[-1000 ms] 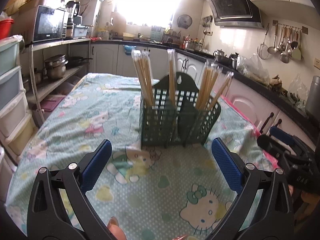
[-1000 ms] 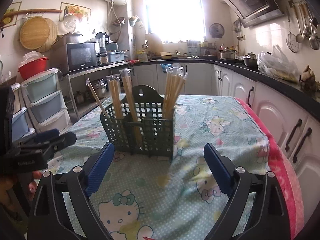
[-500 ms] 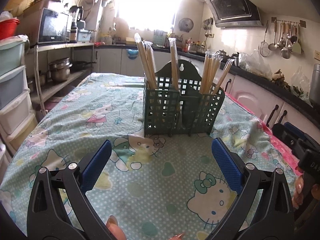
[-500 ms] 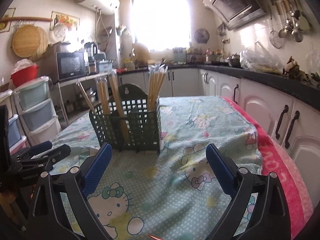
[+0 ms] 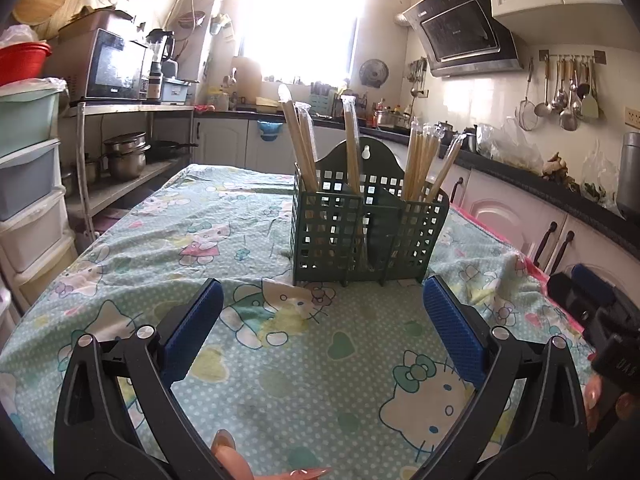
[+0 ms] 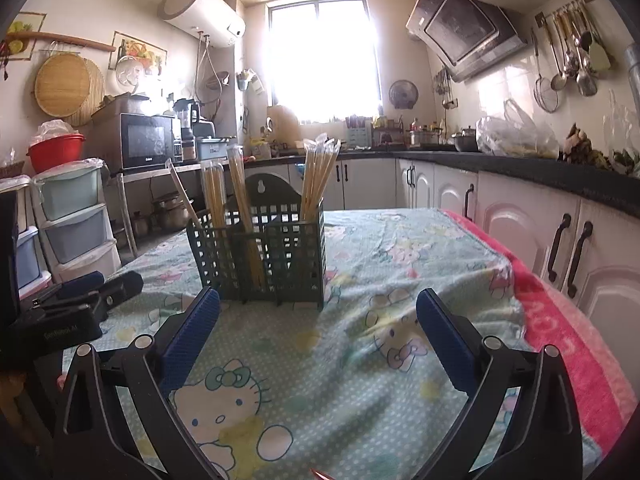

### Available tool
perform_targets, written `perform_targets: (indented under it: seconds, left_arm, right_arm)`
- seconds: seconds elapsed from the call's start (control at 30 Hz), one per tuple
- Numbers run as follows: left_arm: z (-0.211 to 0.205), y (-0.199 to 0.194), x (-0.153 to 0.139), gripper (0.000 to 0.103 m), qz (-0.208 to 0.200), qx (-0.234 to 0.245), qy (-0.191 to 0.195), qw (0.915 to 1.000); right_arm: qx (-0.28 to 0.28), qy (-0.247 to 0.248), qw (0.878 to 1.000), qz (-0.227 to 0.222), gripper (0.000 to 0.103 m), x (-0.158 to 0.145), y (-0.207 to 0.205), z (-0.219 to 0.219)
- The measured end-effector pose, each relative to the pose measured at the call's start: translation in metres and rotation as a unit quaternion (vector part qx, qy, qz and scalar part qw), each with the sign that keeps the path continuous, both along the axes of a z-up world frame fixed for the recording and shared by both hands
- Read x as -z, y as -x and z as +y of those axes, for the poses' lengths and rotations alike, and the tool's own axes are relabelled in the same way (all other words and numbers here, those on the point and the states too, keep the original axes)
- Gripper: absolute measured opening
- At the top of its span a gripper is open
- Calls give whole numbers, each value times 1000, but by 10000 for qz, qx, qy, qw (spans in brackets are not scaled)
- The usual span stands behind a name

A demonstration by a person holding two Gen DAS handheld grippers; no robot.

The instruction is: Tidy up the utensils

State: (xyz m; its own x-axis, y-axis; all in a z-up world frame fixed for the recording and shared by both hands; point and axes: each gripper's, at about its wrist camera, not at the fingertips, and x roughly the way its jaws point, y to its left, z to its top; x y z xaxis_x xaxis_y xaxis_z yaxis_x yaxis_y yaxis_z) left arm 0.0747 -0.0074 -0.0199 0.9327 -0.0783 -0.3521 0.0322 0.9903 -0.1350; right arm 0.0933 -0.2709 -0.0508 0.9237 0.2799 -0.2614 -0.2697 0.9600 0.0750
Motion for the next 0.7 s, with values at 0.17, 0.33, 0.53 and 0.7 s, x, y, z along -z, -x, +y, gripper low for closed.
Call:
perform_targets:
  seconds: [0.17, 0.33, 0.53, 0.7]
  left_arm:
    - [-2, 4, 0, 92, -137, 53, -54, 9999]
    - [-4, 5, 0, 92, -160, 77, -73, 9998]
    - [-4, 5, 0, 92, -142, 85, -67, 9998]
    - [-4, 5, 0, 92, -149, 78, -73, 9998]
  right_arm:
    - [-15, 27, 10000, 11, 96, 1, 0, 2]
    - [5, 6, 10000, 47, 96, 3, -1, 1]
    - [-15, -14, 10000, 74, 96, 4, -2, 0]
    - [-15, -16, 10000, 75, 96, 4, -2, 0]
